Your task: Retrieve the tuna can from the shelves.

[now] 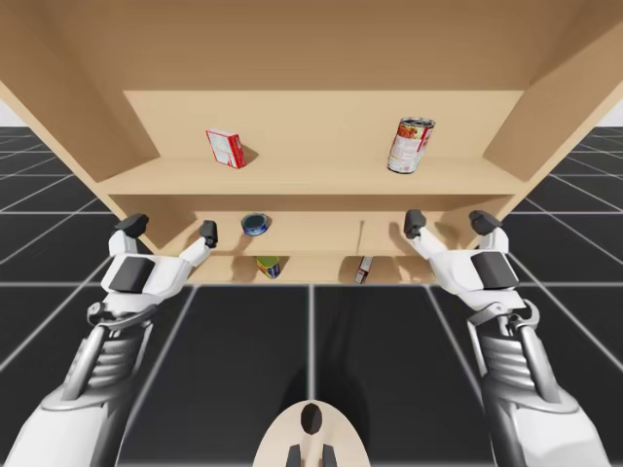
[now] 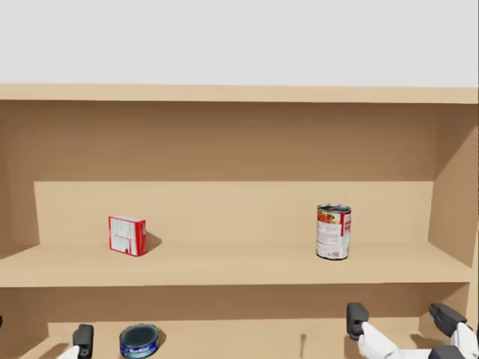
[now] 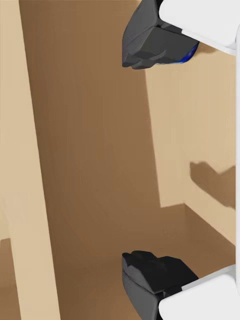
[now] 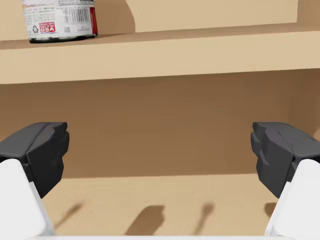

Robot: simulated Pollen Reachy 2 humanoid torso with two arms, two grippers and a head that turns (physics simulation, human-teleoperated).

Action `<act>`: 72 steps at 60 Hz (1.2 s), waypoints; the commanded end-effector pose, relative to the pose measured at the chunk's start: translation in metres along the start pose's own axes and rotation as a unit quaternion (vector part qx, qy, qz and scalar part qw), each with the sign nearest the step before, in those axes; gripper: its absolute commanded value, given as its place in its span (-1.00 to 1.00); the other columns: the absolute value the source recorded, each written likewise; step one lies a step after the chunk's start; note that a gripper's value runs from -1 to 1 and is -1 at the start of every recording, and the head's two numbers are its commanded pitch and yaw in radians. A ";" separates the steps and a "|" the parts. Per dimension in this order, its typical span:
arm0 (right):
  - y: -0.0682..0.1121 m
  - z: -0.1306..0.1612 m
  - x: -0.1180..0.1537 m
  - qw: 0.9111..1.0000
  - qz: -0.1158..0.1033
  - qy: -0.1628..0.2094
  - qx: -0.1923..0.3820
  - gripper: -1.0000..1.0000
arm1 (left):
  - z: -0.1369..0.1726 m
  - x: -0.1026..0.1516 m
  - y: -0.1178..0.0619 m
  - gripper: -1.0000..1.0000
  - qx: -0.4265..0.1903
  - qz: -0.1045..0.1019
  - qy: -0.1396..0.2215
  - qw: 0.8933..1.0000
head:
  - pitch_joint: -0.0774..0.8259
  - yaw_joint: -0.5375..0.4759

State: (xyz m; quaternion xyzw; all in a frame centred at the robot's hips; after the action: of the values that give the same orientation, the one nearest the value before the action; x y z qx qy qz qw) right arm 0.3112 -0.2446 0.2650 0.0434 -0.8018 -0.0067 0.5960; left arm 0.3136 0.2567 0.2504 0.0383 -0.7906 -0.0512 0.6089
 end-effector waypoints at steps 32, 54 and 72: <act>0.003 0.000 -0.005 1.000 0.012 0.026 -0.009 -1.00 | 0.001 -0.002 0.004 -1.00 0.006 -0.001 0.001 1.000 | -0.14 0.28; 0.004 0.001 -0.006 0.999 0.021 0.032 -0.002 -1.00 | 0.000 -0.002 0.003 -1.00 -0.001 0.001 0.006 1.000 | 0.13 0.54; 0.005 0.001 -0.007 0.999 0.023 0.031 -0.006 -1.00 | 0.013 0.024 -0.031 -1.00 -0.074 0.070 0.068 0.992 | 0.12 0.52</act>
State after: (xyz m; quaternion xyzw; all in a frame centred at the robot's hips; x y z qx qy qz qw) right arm 0.3119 -0.2401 0.2592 0.0214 -0.7839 0.0055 0.6204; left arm 0.3026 0.2427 0.2586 -0.0170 -0.7627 -0.0555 0.6442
